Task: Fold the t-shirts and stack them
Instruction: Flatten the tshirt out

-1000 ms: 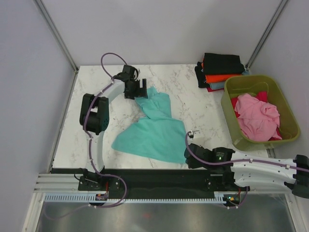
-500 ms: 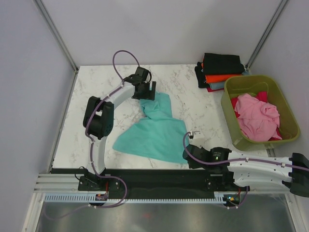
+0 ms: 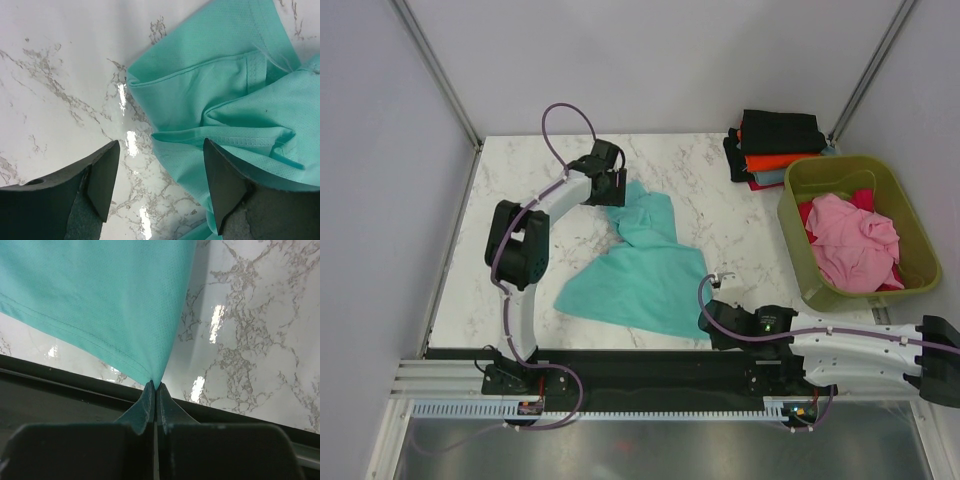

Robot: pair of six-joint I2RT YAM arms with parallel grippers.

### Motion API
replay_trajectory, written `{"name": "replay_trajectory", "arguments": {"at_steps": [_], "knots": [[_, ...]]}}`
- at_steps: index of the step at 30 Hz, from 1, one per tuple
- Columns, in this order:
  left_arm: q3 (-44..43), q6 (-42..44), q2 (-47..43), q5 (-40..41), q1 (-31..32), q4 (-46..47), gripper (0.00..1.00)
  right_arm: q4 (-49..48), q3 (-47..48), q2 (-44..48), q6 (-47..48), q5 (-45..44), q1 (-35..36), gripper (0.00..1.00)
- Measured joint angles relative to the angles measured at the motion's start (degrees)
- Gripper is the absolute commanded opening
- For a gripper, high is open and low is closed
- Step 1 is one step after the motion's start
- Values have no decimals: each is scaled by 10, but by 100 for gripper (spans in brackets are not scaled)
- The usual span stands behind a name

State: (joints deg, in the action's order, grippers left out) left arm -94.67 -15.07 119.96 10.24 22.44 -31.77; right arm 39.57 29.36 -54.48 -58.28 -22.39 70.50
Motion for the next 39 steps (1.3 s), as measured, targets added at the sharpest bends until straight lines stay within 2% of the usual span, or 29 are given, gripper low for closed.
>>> {"name": "replay_trajectory", "arguments": {"at_steps": [5,7,8,10,12,13,17,20,22,23,25,26,28,29,31,32,34,39], "knots": [[0,-1,0,-15,2,2,62,-6,0,-15,0,0,0,0],[1,-3,0,-24,2,2,51,-8,-1,-16,0,0,0,0],[2,-4,0,-30,2,2,40,-10,-2,-16,0,0,0,0],[4,-9,0,-37,2,4,30,-12,-5,-14,0,0,0,0],[6,-10,0,-44,2,5,28,-13,-10,-11,0,0,0,0],[7,-10,0,-45,2,6,28,-13,-11,-11,0,0,0,0],[10,-12,0,-47,2,7,71,-14,-13,-11,0,0,0,0],[24,-18,-2,-42,2,11,78,-14,-13,-11,0,0,0,0],[39,-19,-7,-38,1,10,78,-14,-14,-11,0,0,0,0],[46,-19,-10,-35,1,10,70,-15,-15,-10,0,0,0,0],[52,-23,-13,-33,-2,10,63,-14,-17,-10,0,0,0,0],[53,-25,-14,-33,-3,12,54,-14,-18,-10,0,0,0,0],[57,-31,-15,-36,-7,21,48,-14,-18,-10,0,0,0,0],[60,-32,-15,-40,-9,26,40,-14,-18,-9,0,0,0,0],[66,-36,-15,-47,-11,36,33,-14,-20,-8,0,0,0,0],[68,-38,-15,-50,-12,38,21,-14,-21,-7,0,0,0,0],[70,-43,-15,-58,-14,42,4,-14,-24,-5,-1,0,0,0],[73,-48,-25,-63,-15,49,2,-14,-26,-5,-1,-2,0,0]]}}
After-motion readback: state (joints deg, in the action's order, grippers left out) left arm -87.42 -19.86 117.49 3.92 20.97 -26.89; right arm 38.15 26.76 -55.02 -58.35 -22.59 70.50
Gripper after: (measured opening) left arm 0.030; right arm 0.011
